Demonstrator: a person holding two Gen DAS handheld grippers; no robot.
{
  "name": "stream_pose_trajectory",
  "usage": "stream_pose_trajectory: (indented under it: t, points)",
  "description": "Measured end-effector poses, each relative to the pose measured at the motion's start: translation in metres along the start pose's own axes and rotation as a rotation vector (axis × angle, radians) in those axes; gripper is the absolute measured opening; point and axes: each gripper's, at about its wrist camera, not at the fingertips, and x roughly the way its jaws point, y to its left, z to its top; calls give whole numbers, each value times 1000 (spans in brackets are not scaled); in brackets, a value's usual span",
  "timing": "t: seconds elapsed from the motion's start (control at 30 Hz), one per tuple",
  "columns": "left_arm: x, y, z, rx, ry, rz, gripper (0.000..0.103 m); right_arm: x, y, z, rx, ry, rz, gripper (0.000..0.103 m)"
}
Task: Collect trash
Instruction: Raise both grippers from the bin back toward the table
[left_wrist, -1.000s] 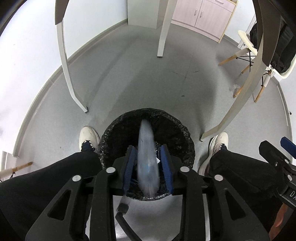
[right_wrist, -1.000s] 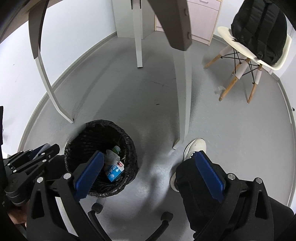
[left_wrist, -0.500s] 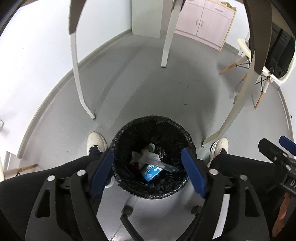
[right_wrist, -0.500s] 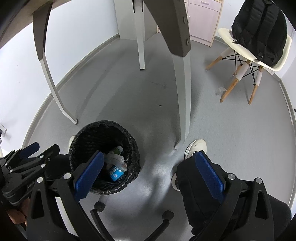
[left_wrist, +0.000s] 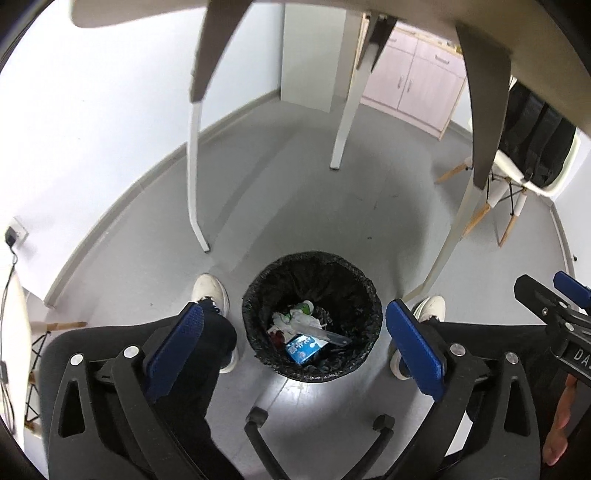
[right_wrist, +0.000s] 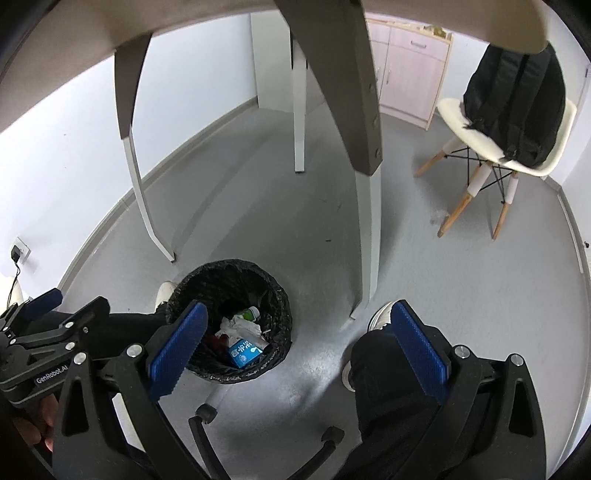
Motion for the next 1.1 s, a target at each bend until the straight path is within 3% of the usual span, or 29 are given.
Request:
stream_pose_trajectory:
  t: [0.27,0.63,0.93,1.1]
  points:
    - [-53,8,1,-9,-47,7,97,-46,1,-3,3,-38,-4,95]
    - [-122,4,15,-9,-94,-50,97,-113,5,5,-20,-101,-8,95]
    - [-179,-8,42,7,-160,-67,97,-177,1,31,-20,-199,9,95]
    - [-202,-23,77,17,-202,-65,97,-205,-3,58,-27,-262,4,95]
